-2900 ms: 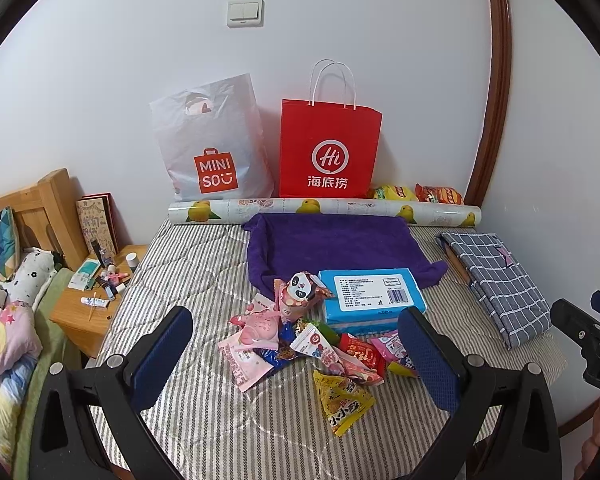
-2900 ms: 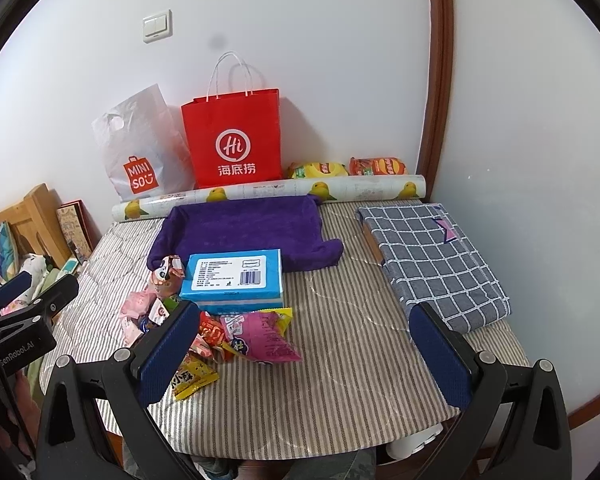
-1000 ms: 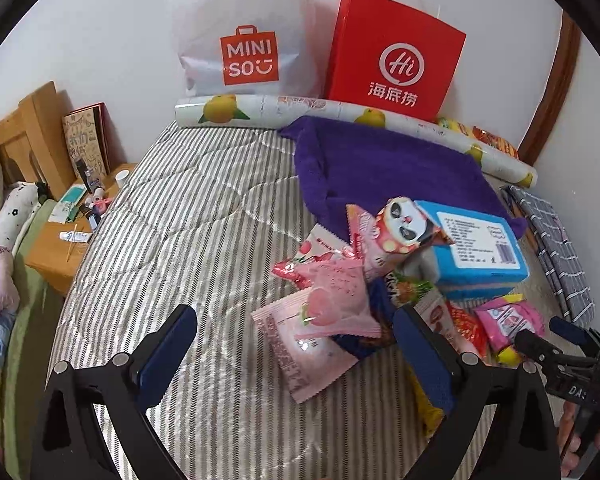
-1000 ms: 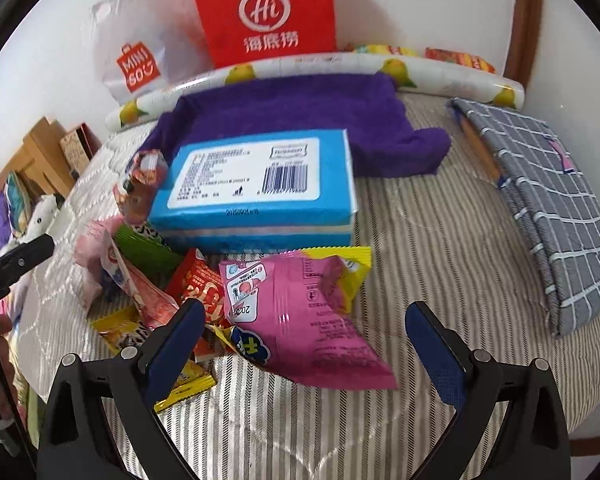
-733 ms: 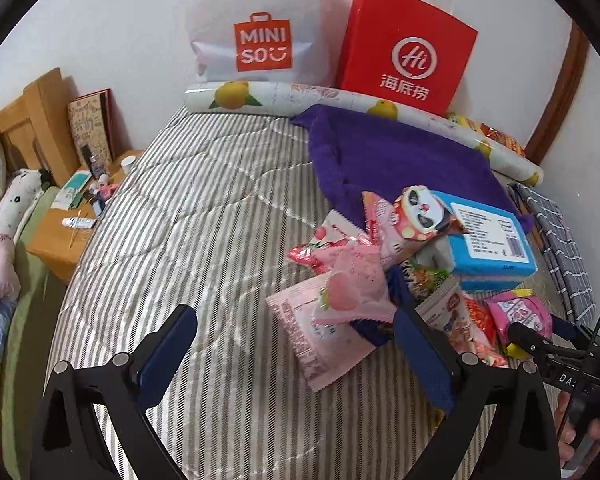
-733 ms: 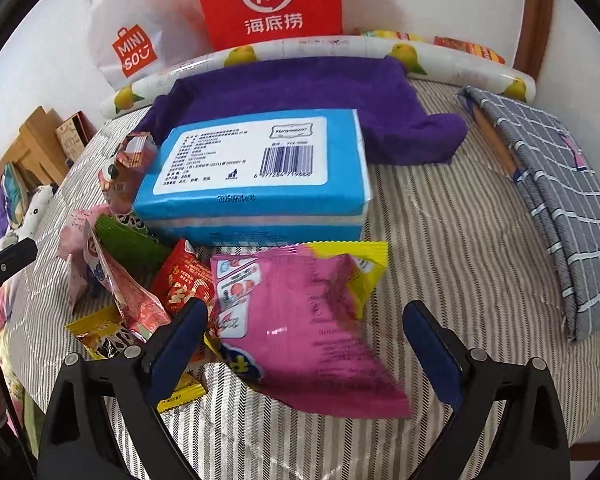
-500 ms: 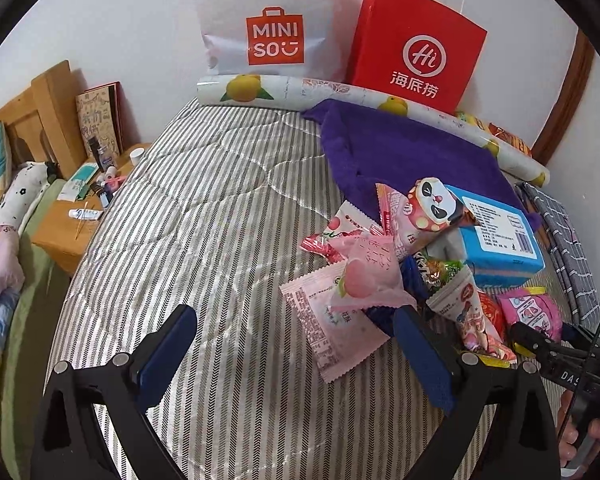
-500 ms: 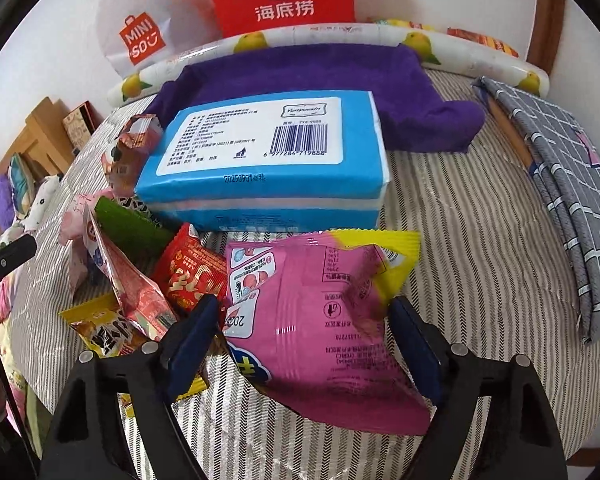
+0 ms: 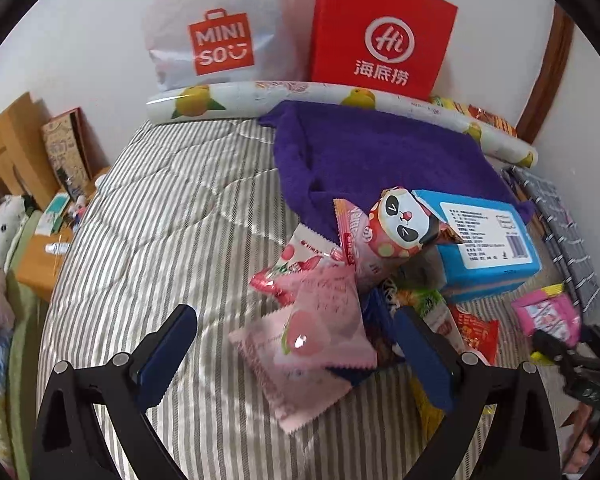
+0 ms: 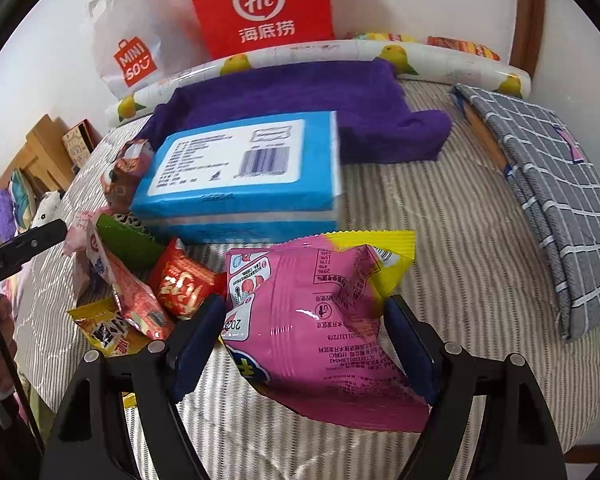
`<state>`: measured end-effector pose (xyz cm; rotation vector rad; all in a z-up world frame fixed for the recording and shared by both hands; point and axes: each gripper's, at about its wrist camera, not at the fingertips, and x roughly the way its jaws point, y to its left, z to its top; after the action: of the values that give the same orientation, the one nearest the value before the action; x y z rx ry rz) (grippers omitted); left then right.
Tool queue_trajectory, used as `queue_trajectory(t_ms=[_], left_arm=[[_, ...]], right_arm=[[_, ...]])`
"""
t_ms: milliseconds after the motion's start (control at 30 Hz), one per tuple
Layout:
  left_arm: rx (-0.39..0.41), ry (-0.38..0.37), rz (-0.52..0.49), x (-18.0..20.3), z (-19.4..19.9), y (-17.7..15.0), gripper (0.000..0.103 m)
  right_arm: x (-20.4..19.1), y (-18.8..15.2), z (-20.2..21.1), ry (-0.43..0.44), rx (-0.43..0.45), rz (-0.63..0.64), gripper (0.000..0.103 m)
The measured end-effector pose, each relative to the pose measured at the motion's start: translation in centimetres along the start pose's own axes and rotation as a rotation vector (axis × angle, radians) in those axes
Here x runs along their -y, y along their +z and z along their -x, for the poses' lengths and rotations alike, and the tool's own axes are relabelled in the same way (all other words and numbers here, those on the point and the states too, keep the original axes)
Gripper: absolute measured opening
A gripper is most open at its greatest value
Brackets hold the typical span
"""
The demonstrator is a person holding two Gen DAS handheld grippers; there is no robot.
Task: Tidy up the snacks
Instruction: 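Grasp the pink peach candy packet with the left tool while the right tool lifts the pink bag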
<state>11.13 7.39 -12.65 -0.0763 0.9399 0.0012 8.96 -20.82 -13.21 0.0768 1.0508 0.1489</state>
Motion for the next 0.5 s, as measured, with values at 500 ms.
queue_trajectory(t_ms=[500], left_arm=[[-0.079,-0.047,-0.009,0.4,-3.4,0.6,0.078]], right_arm=[[1.1,0.0,-0.8,0.012,-0.032,0.002,0.074]])
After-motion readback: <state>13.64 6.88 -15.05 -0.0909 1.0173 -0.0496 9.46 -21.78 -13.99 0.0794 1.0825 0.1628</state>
